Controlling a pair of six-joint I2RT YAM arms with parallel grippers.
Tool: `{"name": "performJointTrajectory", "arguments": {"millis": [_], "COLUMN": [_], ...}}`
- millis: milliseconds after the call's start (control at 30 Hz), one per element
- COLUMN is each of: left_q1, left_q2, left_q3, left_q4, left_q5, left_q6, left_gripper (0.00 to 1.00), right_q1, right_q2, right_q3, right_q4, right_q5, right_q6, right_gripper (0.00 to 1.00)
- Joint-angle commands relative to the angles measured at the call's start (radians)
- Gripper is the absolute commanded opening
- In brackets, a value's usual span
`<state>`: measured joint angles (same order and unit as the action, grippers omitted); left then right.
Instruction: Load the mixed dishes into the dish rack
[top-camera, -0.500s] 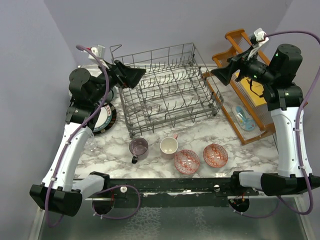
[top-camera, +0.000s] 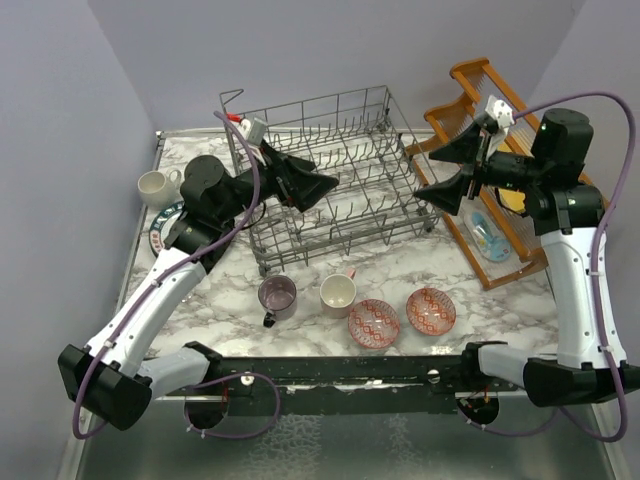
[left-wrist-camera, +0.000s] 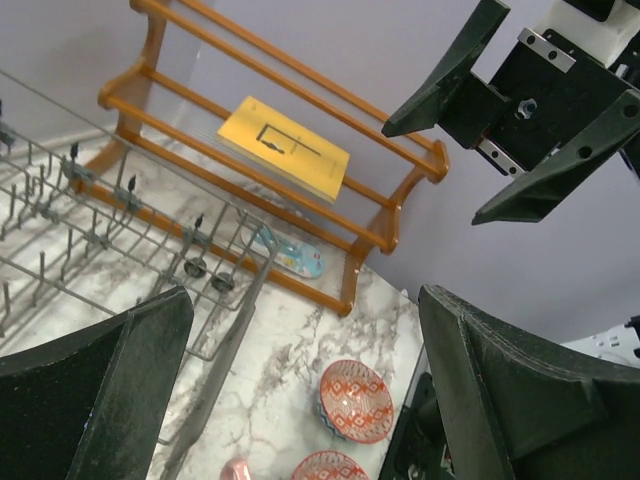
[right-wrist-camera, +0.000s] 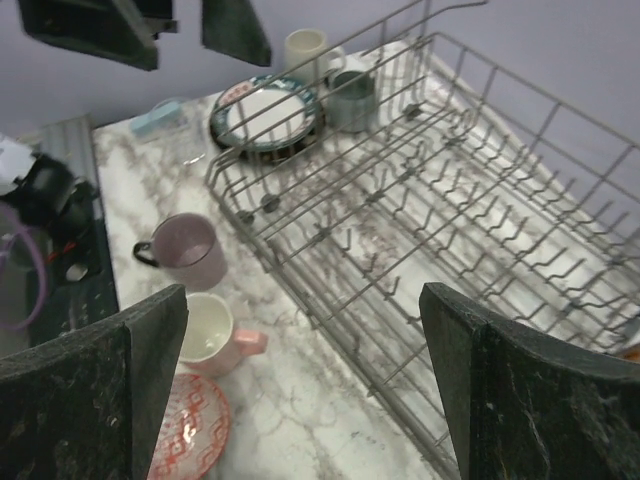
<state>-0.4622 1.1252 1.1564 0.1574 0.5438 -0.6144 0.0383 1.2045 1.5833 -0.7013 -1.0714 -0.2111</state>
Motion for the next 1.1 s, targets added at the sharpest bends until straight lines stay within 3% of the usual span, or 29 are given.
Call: {"name": "performJointTrajectory", "arguments": {"millis": [0, 367, 700, 1067], "left_q1": [-0.019, -0.026, -0.026, -0.026], "left_q2": [-0.045, -0.161, -0.208, -0.232], "left_q3": [-0.103, -0.310, -0.349, -0.393], "left_q4": [0.158, 0.300, 0.296, 0.339], "left_q5": [0.043, -0.004, -0.031, -0.032], "left_q6": [-0.047, -0.082, -0.074, -0.097], "left_gripper": [0.99, 0.99, 0.99, 0.99], "right_q1": [0.001, 0.002, 0.002, 0.002], "right_q2": [-0.030, -0.067, -0.140, -0.239], "right_q3": [-0.065, -0.097, -0.184, -0.464], "right_q4": [-0.168, -0.631, -0.680, -0.617], "right_q5": [-0.193, -0.242, 0.066, 0.312], "right_q6": [-0.214, -0.829, -0.845, -0.877], "right_gripper": [0.99, 0.99, 0.99, 0.94]}}
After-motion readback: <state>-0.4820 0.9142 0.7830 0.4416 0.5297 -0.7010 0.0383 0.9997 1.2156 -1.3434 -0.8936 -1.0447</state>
